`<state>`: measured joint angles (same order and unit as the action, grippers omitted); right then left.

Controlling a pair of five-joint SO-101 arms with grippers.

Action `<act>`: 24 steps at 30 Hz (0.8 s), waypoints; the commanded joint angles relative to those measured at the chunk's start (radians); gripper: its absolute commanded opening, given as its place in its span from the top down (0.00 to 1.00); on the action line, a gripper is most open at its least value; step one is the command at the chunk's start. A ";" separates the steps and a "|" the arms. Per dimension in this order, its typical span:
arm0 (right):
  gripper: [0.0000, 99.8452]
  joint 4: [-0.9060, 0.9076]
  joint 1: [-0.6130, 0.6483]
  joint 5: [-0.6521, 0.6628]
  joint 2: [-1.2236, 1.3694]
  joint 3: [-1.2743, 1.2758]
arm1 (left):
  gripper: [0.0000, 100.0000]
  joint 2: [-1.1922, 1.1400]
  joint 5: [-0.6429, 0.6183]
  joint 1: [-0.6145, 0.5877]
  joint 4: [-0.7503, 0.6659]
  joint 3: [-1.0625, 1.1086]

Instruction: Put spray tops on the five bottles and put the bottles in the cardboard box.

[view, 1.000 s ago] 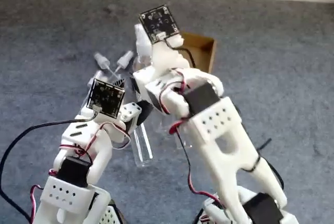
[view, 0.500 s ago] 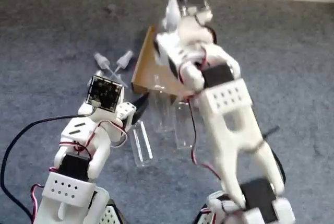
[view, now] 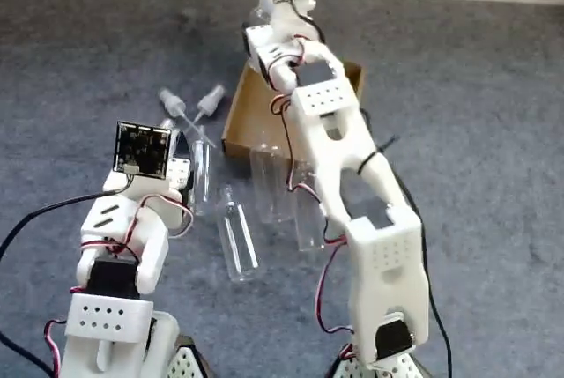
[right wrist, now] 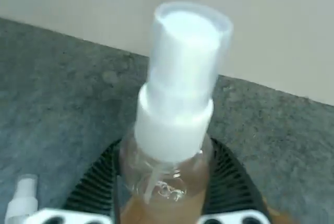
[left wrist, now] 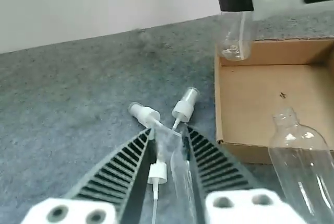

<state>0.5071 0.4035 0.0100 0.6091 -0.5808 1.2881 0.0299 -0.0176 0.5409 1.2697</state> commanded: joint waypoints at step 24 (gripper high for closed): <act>0.99 -0.025 -0.041 0.006 0.232 -0.148 | 0.95 0.013 -0.002 -0.010 -0.026 -0.005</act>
<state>0.4979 0.3498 0.0115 0.8577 -0.6866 1.2881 0.0299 -0.0176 0.5409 1.2697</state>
